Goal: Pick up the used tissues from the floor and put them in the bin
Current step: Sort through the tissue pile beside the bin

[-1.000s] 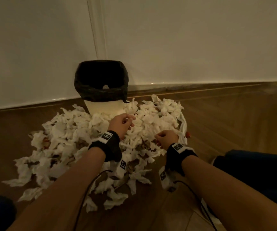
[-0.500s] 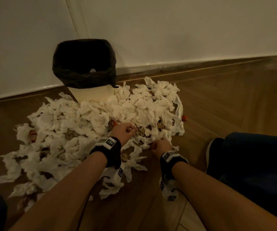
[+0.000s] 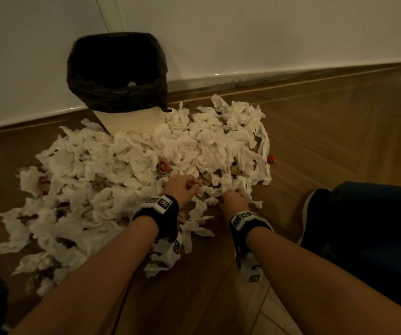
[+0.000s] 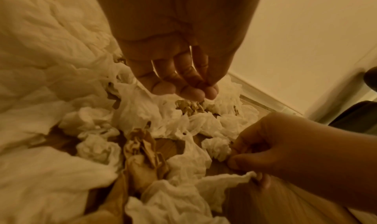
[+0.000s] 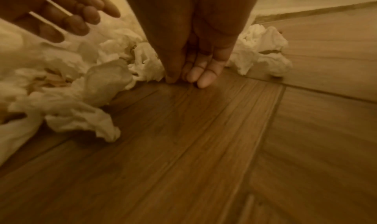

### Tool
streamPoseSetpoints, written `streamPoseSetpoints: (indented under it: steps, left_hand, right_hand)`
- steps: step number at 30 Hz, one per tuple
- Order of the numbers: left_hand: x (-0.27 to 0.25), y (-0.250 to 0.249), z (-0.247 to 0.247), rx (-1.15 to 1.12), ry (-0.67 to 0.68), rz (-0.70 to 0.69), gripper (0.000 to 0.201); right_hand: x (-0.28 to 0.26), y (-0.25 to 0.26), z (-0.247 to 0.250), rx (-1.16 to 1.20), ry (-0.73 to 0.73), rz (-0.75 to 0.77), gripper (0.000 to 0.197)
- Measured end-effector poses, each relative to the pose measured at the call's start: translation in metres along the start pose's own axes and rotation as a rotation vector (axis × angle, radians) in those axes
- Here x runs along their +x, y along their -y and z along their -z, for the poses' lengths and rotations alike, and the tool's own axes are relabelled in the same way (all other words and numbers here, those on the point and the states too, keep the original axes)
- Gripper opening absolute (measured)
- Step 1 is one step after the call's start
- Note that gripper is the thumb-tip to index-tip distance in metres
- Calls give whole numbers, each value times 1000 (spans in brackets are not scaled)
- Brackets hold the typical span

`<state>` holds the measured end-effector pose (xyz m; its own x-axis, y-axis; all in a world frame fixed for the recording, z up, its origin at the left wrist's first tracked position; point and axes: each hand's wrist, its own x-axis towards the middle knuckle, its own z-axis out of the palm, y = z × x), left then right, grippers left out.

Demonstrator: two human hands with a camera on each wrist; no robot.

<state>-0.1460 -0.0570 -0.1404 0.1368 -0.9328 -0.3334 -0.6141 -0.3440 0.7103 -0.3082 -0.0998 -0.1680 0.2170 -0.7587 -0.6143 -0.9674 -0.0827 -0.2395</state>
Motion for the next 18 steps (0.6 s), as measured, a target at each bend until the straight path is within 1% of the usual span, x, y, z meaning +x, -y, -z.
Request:
streamPoseSetpoints:
  steps: [3,5,7,10,12,13,15,16,18]
  left_hand:
    - [1,-4,-5,45,19,-4,18]
    - [2,-7,-9,68,35,-12,17]
    - [3,-11,-13,98,57,-32,17]
    - [6,-14,-18,153,63,-51,17]
    - [7,-16,-22,188,62,-63,16]
    - [7,-16,-26,225,63,-81,15]
    - [7,-15,-33,329,73,-124,17]
    - [5,-15,-37,374,80,-130,20]
    - [4,-14,-44,454,96,-122,31]
  right_hand:
    - [0,4,-3,-87,45,44,32]
    - [-1,4,-3,-100,63,63,35]
    - [0,-2,0,-8,39,59,24]
    - [1,-22,4,187,-62,-10,38]
    - [-1,-32,8,301,-87,-18,40]
    - [-2,-35,8,313,-77,-6,38]
    - [-5,-36,8,306,-63,15,27]
    - [-6,-36,7,307,-69,22,22]
    - [-5,-37,5,347,-74,18,22]
